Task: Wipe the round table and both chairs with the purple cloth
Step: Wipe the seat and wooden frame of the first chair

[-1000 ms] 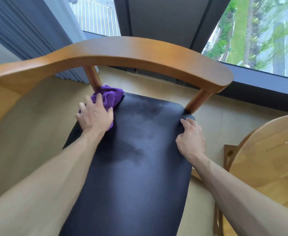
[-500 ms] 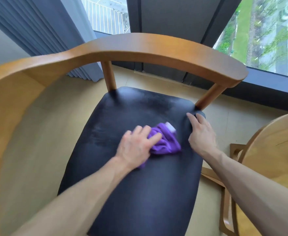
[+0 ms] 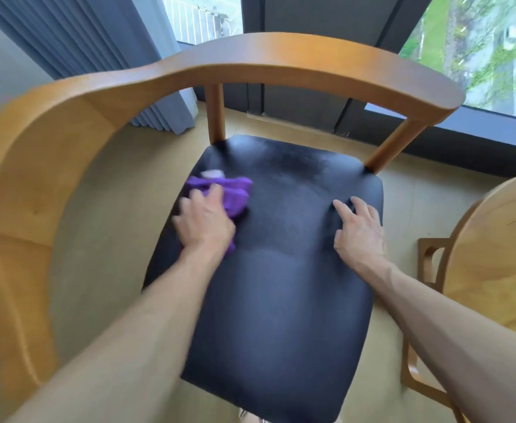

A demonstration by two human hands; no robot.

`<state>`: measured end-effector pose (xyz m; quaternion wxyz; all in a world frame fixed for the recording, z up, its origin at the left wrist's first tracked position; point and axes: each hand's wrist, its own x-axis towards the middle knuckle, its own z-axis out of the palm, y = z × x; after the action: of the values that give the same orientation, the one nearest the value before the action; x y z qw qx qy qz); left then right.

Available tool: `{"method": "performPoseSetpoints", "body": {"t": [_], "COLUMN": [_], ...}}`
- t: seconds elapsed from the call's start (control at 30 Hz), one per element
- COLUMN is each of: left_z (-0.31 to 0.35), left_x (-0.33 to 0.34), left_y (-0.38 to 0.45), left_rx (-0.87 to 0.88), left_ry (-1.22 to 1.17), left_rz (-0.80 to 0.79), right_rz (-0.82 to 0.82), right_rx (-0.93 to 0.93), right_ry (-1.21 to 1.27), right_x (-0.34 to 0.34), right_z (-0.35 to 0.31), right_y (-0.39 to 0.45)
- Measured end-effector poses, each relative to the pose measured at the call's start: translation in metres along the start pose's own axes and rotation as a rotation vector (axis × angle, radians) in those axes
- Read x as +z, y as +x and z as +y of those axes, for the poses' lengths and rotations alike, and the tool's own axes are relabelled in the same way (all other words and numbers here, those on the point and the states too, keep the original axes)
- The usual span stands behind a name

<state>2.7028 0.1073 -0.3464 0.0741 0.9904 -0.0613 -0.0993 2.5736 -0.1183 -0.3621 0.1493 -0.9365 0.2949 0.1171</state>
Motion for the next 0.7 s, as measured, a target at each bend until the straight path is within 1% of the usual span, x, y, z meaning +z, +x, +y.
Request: {"method": "performPoseSetpoints", "body": {"t": [0.1, 0.17, 0.23, 0.27, 0.3, 0.33, 0.37, 0.43, 0.53, 0.6, 0.67, 0.7], "left_z": [0.044, 0.063, 0.061, 0.053, 0.041, 0.027, 0.012, -0.022, -0.080, -0.114, -0.135, -0.139], "left_x": [0.015, 0.029, 0.038, 0.039, 0.038, 0.036, 0.033, 0.020, -0.003, -0.011, -0.012, -0.010], "left_y": [-0.078, -0.131, -0.166, -0.171, -0.168, -0.158, -0.142, -0.096, -0.028, -0.001, 0.008, 0.006], "left_rx": [0.269, 0.516, 0.787, 0.897, 0.963, 0.974, 0.935, 0.753, 0.415, 0.166, -0.074, -0.161], "left_ry": [0.008, -0.037, -0.015, 0.025, 0.058, 0.082, 0.103, 0.170, 0.237, 0.192, 0.107, 0.078], "left_rz": [-0.133, -0.284, -0.411, -0.409, -0.357, -0.274, -0.189, -0.081, -0.048, -0.085, -0.188, -0.247], "right_rz": [-0.022, -0.023, -0.039, -0.048, -0.053, -0.054, -0.053, -0.052, -0.086, -0.111, -0.138, -0.151], "right_rx": [0.032, 0.034, 0.029, 0.029, 0.025, 0.013, -0.004, -0.046, -0.070, -0.077, -0.092, -0.098], "right_ry": [0.080, 0.101, 0.102, 0.099, 0.089, 0.073, 0.053, -0.002, -0.089, -0.105, -0.107, -0.106], "right_x": [-0.003, -0.004, -0.002, 0.000, 0.002, 0.005, 0.007, 0.011, 0.015, 0.018, 0.021, 0.023], "right_z": [-0.009, -0.015, -0.021, -0.023, -0.026, -0.027, -0.029, -0.033, -0.044, -0.052, -0.059, -0.061], "right_y": [0.000, -0.002, -0.007, -0.010, -0.013, -0.017, -0.020, -0.028, -0.043, -0.054, -0.065, -0.071]}}
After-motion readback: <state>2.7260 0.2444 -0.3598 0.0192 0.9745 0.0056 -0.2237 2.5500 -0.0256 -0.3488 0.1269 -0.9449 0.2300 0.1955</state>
